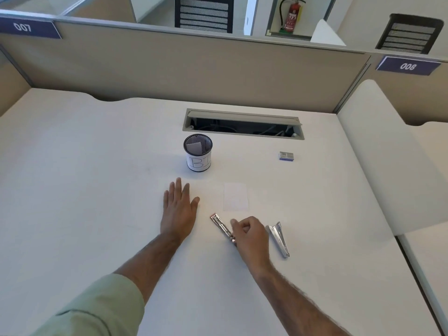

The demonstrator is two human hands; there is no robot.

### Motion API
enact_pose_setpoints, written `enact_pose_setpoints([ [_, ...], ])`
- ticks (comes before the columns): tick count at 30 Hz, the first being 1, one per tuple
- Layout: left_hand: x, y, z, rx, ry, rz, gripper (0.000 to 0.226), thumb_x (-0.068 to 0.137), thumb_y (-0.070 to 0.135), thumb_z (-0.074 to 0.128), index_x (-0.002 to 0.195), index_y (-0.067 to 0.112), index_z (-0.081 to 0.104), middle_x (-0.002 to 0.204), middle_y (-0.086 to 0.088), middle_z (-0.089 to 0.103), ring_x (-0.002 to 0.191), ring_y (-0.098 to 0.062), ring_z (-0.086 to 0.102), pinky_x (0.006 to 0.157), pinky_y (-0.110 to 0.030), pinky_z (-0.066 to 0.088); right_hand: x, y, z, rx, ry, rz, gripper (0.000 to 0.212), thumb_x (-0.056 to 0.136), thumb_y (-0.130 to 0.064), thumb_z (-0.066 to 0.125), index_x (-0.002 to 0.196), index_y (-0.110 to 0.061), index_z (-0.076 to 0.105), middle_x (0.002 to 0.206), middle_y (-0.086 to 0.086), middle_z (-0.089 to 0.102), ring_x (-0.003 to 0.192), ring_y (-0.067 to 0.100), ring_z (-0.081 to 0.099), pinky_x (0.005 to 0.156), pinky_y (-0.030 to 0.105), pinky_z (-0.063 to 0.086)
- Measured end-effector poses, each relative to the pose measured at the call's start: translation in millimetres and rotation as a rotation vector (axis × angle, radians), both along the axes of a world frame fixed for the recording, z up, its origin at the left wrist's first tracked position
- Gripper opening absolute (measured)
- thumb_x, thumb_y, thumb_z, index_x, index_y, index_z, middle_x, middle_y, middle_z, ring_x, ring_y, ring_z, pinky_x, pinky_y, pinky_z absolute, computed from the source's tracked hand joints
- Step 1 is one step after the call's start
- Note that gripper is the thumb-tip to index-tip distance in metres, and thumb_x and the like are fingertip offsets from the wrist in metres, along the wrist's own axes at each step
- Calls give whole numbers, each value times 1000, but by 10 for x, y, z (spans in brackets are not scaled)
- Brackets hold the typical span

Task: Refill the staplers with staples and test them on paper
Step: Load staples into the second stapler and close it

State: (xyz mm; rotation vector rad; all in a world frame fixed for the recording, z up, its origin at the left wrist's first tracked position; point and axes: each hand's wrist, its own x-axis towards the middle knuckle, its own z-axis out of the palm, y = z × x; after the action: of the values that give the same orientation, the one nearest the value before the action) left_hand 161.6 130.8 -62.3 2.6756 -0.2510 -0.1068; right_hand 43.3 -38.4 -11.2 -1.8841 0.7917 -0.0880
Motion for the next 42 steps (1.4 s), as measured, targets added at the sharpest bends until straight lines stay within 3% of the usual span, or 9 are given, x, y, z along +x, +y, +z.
enact_pose_setpoints([
  [3,158,57,-66,97,20,41,68,109,46,27,163,7,12,172,-12,-5,159,-30,-7,128,-46,-3,184,-87,189,-142,-51,-1,15,89,-6,57,76,-13,58,70,-4,63,66,11,58,57,22,42],
  [6,265,70,-123,165,31,43,75,107,53,22,163,7,5,172,-12,-6,159,-29,-8,128,-48,-4,544,-139,468,-296,-69,111,17,83,4,50,81,-11,58,85,4,66,80,24,59,69,33,47],
  [15,326,77,-241,224,13,16,78,102,55,11,162,10,-8,172,-8,-13,159,-24,-13,128,-45,-6,1966,90,1074,-552,-86,490,24,84,5,46,88,-9,66,94,12,71,88,32,64,77,41,56],
  [25,357,77,-224,247,-13,3,81,98,57,1,162,9,-10,171,-9,-15,158,-25,-15,128,-44,-8,2591,360,905,-706,65,714,29,86,5,48,106,-8,64,110,13,66,99,33,64,82,43,57],
  [35,376,119,-261,240,3,8,80,98,58,4,162,11,-9,172,-7,-14,158,-24,-14,128,-45,-6,2614,307,835,-625,-42,660,27,82,6,46,93,-12,64,98,10,67,88,30,63,76,45,58],
  [39,376,124,-259,240,12,8,80,99,58,5,162,11,-10,172,-7,-14,158,-24,-14,128,-44,-6,2519,57,849,-526,-206,529,23,83,3,48,86,-12,65,86,7,69,80,27,63,70,42,56],
  [42,369,138,-234,235,14,-1,79,103,57,13,162,11,-9,172,-7,-14,158,-25,-15,128,-44,-6,2325,-350,766,-523,-224,412,19,84,2,51,87,-9,67,86,7,71,80,27,64,70,38,54],
])
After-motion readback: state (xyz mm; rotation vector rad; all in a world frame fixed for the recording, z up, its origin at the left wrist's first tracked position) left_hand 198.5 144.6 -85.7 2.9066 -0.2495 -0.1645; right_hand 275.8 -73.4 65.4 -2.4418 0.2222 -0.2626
